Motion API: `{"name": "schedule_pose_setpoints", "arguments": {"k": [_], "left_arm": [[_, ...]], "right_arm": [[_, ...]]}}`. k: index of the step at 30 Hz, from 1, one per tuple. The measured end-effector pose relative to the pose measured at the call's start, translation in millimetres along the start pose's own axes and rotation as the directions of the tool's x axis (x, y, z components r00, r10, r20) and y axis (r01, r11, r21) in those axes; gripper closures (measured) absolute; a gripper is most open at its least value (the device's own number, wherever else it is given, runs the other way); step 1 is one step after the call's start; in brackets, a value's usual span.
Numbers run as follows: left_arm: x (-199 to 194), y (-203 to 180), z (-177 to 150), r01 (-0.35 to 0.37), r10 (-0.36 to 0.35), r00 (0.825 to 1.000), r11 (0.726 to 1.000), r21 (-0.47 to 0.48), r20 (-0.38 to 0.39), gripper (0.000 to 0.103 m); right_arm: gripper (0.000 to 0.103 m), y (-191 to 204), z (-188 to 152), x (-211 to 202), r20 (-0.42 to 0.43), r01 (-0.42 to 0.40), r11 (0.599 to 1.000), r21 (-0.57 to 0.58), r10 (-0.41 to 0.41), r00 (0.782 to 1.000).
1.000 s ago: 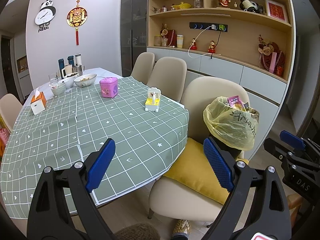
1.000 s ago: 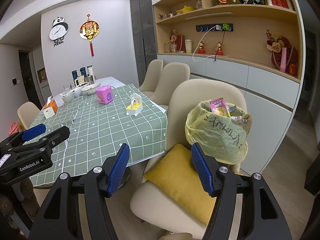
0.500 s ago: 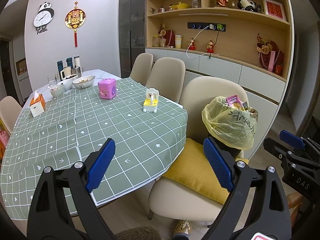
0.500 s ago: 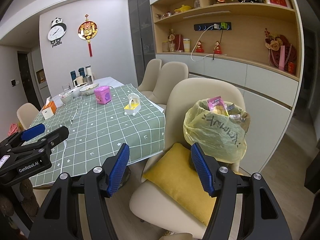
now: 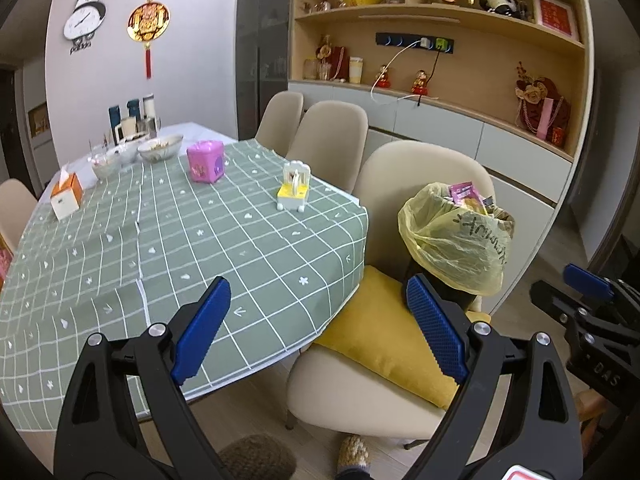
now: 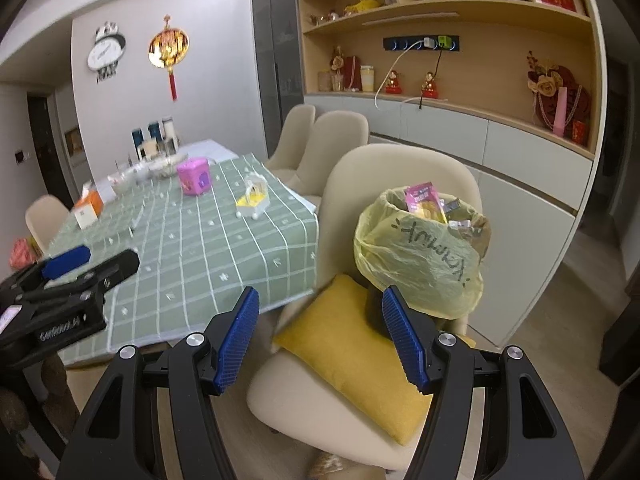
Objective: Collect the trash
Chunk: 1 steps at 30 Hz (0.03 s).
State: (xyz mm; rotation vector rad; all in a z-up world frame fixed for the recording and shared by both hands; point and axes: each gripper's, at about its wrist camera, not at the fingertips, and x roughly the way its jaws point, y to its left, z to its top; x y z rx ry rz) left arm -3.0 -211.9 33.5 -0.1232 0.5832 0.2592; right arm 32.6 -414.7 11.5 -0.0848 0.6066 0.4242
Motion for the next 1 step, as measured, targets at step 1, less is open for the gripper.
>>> {"name": "schedule_pose_setpoints", "arguments": {"k": [1], "left_arm": [[4.2, -0.1, 0.1, 0.0, 0.0, 1.0, 1.0, -0.008, -0.01, 0.018]], "right_arm": [[0.042, -0.6, 0.4, 1.2, -0.012, 0.006, 1.0, -0.012, -0.006, 1.0]]}}
